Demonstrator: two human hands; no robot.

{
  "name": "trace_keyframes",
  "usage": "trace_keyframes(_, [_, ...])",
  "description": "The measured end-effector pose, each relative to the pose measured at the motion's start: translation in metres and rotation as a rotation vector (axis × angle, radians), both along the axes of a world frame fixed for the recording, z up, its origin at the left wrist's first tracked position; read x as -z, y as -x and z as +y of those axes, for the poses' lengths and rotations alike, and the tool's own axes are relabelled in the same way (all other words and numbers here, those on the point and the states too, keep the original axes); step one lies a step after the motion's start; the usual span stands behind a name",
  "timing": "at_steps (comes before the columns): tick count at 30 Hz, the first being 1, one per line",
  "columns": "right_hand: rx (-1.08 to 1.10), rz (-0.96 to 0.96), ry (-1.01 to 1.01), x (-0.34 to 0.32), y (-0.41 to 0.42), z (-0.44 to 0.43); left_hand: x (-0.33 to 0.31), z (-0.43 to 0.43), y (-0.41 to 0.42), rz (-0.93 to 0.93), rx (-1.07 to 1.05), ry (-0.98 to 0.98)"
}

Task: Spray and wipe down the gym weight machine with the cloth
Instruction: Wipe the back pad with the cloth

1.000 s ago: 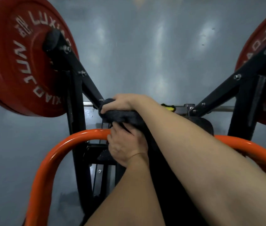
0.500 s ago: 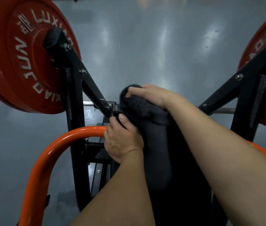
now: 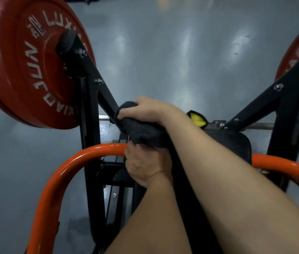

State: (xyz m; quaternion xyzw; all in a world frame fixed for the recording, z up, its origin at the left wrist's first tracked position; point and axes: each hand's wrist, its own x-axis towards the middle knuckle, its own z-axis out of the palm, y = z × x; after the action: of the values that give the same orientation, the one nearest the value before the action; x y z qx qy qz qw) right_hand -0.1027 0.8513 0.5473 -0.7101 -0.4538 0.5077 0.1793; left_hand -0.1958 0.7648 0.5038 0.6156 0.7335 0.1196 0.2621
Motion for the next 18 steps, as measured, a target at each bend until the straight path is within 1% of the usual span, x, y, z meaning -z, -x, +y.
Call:
trace_keyframes(2, [-0.186,-0.061,0.072,0.005,0.027,0.023,0.0,0.002,0.004,0.033,0.02,0.081])
trace_keyframes(4, [-0.24,-0.092,0.115,0.01,0.034,0.029,0.002,0.003,0.006,0.06,0.027,0.096])
trace_keyframes(5, [-0.199,-0.071,0.088,0.01,0.03,0.025,0.002,0.003,0.006,0.064,0.012,0.107])
trace_keyframes(7, [-0.033,0.027,-0.011,0.006,0.012,0.008,0.0,0.0,0.002,0.026,-0.038,0.083])
trace_keyframes(10, [0.12,0.113,-0.059,-0.003,-0.028,-0.026,0.0,-0.002,-0.003,0.008,-0.039,-0.065])
trace_keyframes(12, [0.193,0.09,-0.04,-0.007,-0.06,-0.055,0.002,-0.003,-0.004,-0.016,-0.04,-0.129])
trace_keyframes(15, [0.309,-0.013,-0.037,-0.009,-0.098,-0.101,0.006,-0.003,-0.004,-0.039,-0.049,-0.154])
trace_keyframes(18, [0.443,0.025,-0.022,-0.008,-0.107,-0.123,0.008,-0.003,-0.003,-0.076,-0.062,-0.159])
